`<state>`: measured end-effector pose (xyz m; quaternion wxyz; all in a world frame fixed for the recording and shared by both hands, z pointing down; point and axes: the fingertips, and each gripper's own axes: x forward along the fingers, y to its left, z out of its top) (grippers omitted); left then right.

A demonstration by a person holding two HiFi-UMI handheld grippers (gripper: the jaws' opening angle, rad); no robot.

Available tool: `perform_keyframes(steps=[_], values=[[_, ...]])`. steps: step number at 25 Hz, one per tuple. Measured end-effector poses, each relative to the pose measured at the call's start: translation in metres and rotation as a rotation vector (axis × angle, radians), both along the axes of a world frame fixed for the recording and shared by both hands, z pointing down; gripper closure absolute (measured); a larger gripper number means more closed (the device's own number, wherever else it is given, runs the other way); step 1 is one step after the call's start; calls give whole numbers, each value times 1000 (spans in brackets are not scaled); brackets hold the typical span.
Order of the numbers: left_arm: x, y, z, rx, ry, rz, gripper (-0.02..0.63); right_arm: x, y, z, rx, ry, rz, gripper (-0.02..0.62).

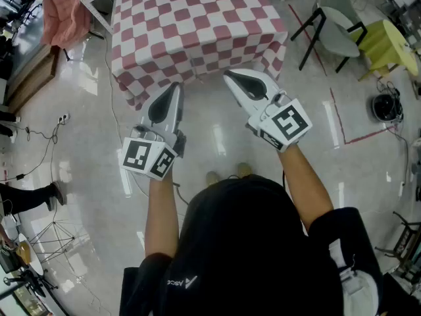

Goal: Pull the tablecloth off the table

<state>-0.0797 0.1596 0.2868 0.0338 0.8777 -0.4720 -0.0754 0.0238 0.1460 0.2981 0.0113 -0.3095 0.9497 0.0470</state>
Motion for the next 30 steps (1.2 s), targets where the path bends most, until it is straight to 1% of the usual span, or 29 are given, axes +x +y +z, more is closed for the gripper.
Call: perform_keyframes(steps=[3, 6, 12, 17, 20, 24, 27, 30], values=[[-7, -3, 1, 2, 2, -1, 597, -6, -2, -1, -5, -29, -9, 595], [-15, -2, 2, 3, 7, 1, 597, -11, -2, 0, -14, -47, 7, 595], [-46, -9, 2, 16, 14, 18, 597, -30, -8, 4, -13, -33, 51, 595], [-68, -30, 5, 16, 1, 30, 597, -37, -29, 11, -29, -29, 107, 595], [-78, -50, 12, 19, 4, 33, 597, -39, -48, 15, -32, -27, 123, 595], [-85, -87, 21, -3, -2, 12, 597, -40, -85, 21, -17, -11, 125, 595], [-86, -126, 28, -3, -13, 0, 597, -38, -125, 26, -10, -3, 123, 595], [-90, -175, 33, -9, -22, -30, 597, -35, -175, 32, 1, 13, 108, 595]])
